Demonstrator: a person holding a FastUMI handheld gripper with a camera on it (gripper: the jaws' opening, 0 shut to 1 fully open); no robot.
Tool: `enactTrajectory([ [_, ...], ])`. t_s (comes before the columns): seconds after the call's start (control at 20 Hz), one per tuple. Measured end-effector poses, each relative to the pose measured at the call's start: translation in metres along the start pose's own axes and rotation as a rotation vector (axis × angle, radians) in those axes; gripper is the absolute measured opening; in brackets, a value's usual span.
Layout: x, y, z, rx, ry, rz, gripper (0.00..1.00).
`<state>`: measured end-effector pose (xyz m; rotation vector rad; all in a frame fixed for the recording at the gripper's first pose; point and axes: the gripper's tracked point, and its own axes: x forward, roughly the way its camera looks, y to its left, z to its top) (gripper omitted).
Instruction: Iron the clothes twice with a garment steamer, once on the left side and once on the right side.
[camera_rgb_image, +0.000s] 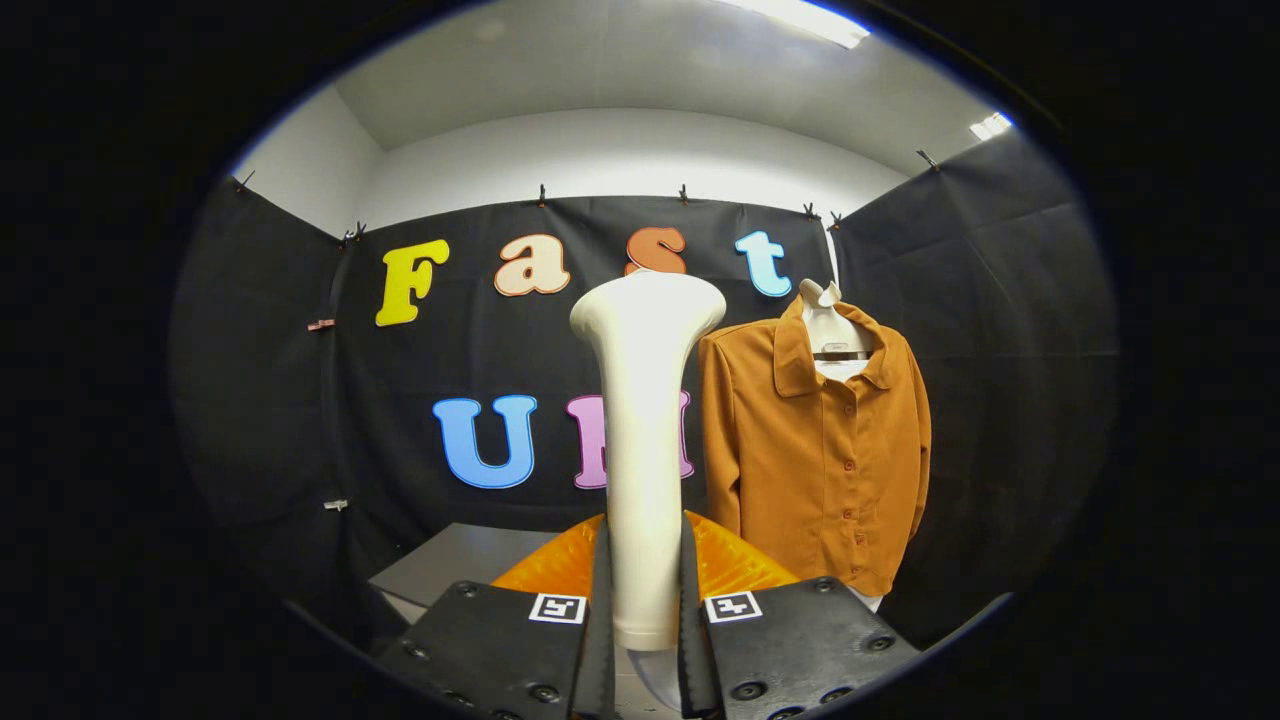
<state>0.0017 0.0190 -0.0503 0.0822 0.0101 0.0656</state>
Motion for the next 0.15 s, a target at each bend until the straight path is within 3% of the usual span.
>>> enactTrajectory([
  [0.15, -0.0019, 0.004, -0.0011, 0.0, 0.003, 0.013, 0.28],
])
